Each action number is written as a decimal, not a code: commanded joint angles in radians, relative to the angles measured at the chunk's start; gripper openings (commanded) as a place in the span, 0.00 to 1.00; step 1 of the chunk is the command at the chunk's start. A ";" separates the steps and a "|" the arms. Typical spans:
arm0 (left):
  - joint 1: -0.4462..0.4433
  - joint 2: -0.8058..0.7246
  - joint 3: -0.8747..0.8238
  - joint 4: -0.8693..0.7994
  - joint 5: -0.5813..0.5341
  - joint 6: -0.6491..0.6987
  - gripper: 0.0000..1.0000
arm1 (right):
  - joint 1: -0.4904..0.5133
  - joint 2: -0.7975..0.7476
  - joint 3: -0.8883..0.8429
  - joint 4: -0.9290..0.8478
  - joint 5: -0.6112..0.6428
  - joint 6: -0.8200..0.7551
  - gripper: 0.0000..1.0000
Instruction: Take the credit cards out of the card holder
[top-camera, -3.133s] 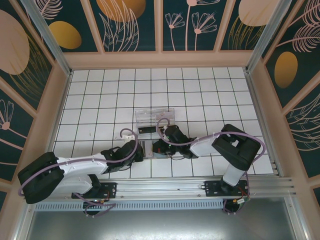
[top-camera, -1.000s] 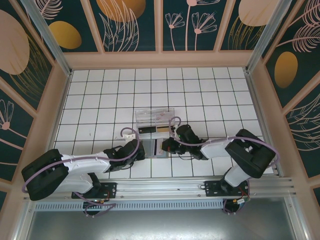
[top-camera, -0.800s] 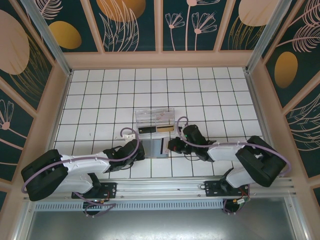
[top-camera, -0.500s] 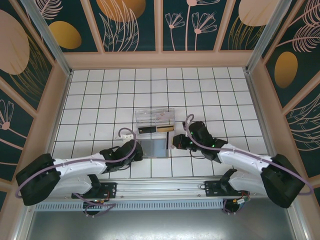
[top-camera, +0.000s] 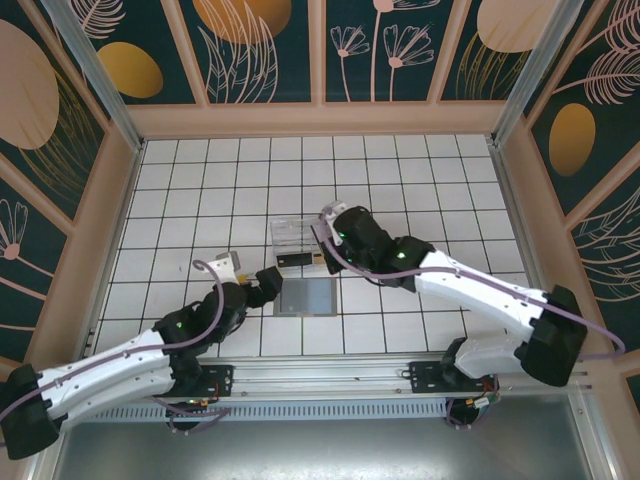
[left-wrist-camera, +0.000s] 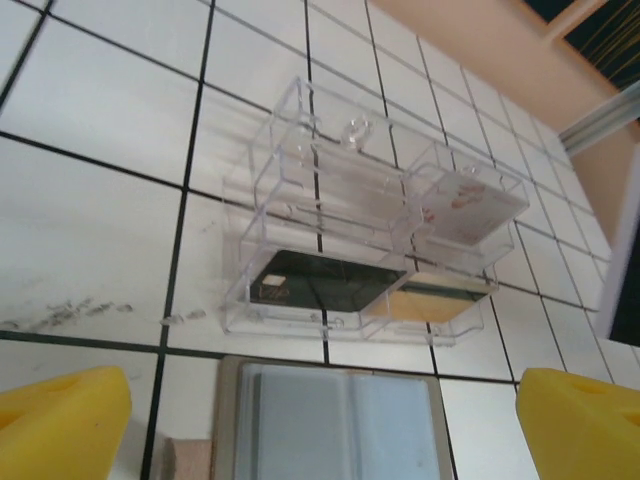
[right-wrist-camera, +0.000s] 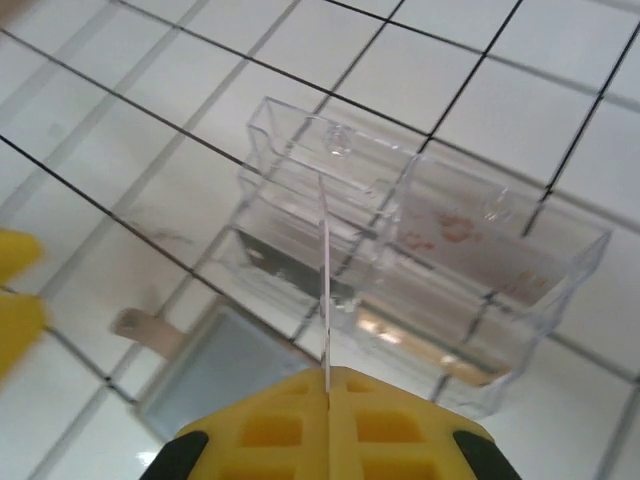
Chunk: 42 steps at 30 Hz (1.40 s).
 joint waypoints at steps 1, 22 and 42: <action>0.004 -0.087 -0.069 0.004 -0.056 0.037 0.99 | 0.037 0.076 0.070 -0.139 0.253 -0.317 0.00; 0.004 -0.320 -0.173 -0.053 -0.084 0.087 0.99 | 0.045 0.267 0.033 0.065 0.429 -1.156 0.00; 0.004 -0.317 -0.185 -0.047 -0.090 0.093 0.99 | 0.015 0.312 0.009 0.142 0.359 -1.159 0.00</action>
